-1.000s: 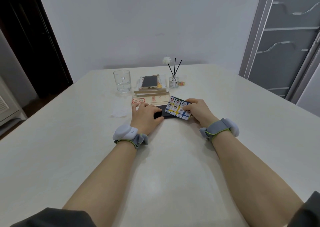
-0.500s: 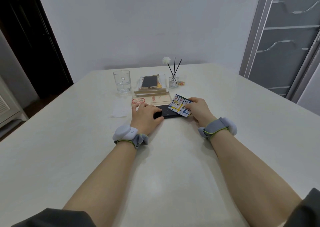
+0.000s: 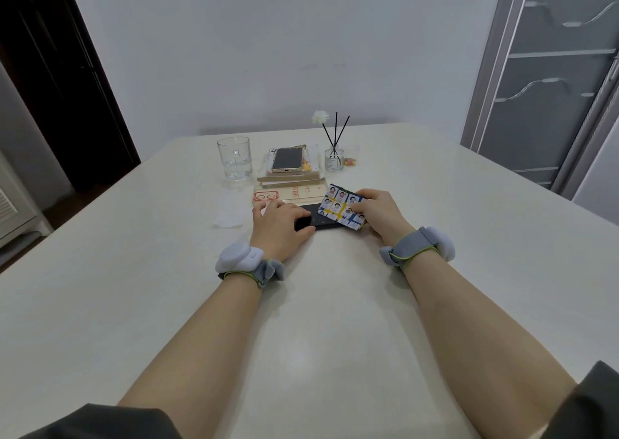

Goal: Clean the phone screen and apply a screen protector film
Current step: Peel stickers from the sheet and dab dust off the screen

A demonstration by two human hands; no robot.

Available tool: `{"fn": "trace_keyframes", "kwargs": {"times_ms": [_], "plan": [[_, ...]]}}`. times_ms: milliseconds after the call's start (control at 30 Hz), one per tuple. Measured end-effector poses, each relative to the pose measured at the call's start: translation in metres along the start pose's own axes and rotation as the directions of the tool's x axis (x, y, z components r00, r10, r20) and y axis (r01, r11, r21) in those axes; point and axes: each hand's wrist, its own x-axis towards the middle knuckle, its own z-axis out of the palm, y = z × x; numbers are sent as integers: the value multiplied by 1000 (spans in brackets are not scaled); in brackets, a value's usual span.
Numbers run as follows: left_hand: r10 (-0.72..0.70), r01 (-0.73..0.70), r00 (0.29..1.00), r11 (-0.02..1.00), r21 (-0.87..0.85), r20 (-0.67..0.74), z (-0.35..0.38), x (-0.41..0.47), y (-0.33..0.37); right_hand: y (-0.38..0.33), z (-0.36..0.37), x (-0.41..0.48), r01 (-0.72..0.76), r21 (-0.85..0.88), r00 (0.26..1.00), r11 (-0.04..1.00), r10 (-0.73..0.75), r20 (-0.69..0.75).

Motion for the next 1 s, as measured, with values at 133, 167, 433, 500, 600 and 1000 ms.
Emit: {"fn": "trace_keyframes", "kwargs": {"times_ms": [133,167,433,500,600,1000], "plan": [[-5,5,1000,1000,-10,0,0,0,-1,-2,-4,0,-41,66,997,997,37,63],[-5,5,1000,1000,-14,-1,0,0,-1,-1,-4,0,-29,64,999,997,26,47],[-23,22,1000,996,-90,-13,1,0,-1,-2,-7,-2,-13,66,986,998,1,169],[-33,32,999,992,-126,-4,1,-1,-1,-1,-7,-2,3,68,989,998,-13,145],[-55,55,998,982,-181,8,-1,-1,0,-1,-5,-2,27,59,991,998,-35,132],[-89,88,996,973,-213,5,0,2,-1,-6,-3,-5,18,14,986,1000,-20,167]]}}
